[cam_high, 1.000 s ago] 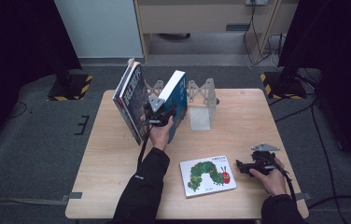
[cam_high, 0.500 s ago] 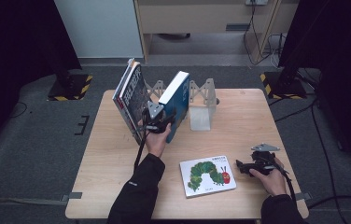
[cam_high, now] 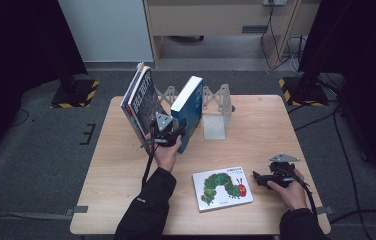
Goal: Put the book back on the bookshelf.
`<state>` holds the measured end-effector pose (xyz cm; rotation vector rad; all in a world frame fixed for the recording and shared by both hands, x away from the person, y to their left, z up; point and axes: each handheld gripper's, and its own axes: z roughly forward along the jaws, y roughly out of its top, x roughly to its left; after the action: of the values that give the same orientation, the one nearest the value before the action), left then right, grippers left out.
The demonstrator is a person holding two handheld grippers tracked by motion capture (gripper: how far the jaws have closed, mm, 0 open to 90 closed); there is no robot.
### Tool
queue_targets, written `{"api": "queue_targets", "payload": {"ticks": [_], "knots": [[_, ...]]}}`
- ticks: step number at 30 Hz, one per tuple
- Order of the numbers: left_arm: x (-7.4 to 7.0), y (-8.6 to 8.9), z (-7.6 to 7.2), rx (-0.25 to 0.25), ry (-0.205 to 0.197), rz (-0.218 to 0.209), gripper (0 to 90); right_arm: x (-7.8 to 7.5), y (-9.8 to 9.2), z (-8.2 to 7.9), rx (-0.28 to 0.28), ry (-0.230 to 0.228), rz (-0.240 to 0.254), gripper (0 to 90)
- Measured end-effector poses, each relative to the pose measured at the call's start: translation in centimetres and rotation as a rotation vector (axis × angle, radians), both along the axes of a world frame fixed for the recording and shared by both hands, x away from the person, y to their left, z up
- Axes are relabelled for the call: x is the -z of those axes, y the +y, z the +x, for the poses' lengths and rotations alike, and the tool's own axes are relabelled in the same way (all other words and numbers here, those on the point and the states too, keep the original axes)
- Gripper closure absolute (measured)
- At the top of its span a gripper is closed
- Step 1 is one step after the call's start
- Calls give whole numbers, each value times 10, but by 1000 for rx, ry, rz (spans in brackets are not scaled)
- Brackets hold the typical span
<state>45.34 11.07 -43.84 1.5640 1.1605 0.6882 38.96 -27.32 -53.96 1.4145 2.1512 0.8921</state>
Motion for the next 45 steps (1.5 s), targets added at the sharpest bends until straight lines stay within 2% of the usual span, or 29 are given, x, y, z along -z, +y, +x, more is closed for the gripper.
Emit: {"api": "queue_targets", "payload": {"ticks": [6, 10, 16, 24, 28, 32, 35, 38, 45], "knots": [[0, -14, 7, -27, 5, -5, 577, 0, 0, 0, 0, 0, 0, 5], [-1, -22, 12, -32, 8, 8, 575, 0, 0, 0, 0, 0, 0, 5], [-2, -27, 21, -44, 13, 5, 569, 0, 0, 0, -8, 0, 0, 5], [-3, -34, 33, -31, 28, 4, 548, 0, 1, 0, -14, -1, -1, 5], [-1, -32, 30, -10, 16, -2, 533, 0, 1, 0, -14, -1, -1, 5], [1, -26, 19, 25, 11, -12, 516, 0, 1, 0, -14, -1, -1, 5], [3, -25, 15, 33, 11, 8, 508, 0, 1, 0, -13, -1, -2, 5], [3, -26, 16, 19, 18, 0, 546, 0, 1, 0, -13, -1, -2, 5], [-2, -34, 18, 1, 38, -4, 542, 0, 1, 0, -10, -1, -2, 5]]}}
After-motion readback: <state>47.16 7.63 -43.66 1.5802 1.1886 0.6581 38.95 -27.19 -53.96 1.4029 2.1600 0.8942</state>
